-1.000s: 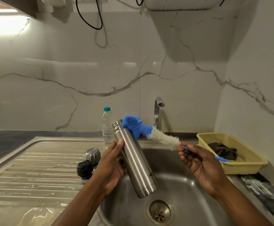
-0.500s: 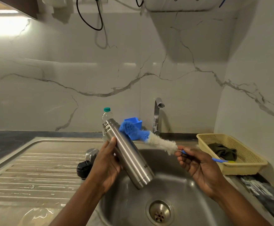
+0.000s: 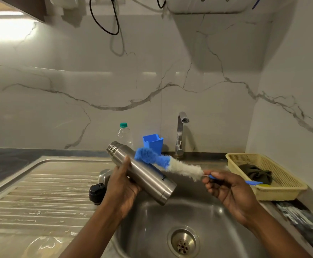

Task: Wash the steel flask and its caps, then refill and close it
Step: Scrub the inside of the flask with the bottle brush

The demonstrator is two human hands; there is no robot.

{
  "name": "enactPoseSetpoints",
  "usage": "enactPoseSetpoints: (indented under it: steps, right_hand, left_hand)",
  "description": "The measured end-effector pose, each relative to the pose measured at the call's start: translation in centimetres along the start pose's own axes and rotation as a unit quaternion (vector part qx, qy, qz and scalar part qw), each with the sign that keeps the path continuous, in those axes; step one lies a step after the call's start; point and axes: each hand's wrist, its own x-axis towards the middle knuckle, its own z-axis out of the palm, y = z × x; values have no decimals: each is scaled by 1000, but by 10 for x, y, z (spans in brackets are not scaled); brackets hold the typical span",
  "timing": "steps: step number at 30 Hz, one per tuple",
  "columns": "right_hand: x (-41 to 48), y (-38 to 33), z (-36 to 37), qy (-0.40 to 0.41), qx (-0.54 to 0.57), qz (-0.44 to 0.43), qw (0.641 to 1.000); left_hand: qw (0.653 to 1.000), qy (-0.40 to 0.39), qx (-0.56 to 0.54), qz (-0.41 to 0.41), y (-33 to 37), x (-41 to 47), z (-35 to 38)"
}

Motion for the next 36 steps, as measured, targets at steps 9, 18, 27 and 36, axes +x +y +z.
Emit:
enactPoseSetpoints:
  steps: [9, 18, 27, 36]
  right_hand:
    - [0, -23, -21, 53, 16, -64, 996]
    - [0, -22, -19, 53, -18, -88, 995]
    - [3, -6, -12, 13, -45, -60, 997]
    - [5, -3, -13, 55, 8, -15, 998]
  left_hand:
    - [996, 37, -14, 74, 16, 12, -12]
    - [995, 48, -31, 81, 17, 12, -12]
    - [994, 60, -31, 83, 17, 11, -12]
    - [994, 52, -66, 66, 17, 12, -13]
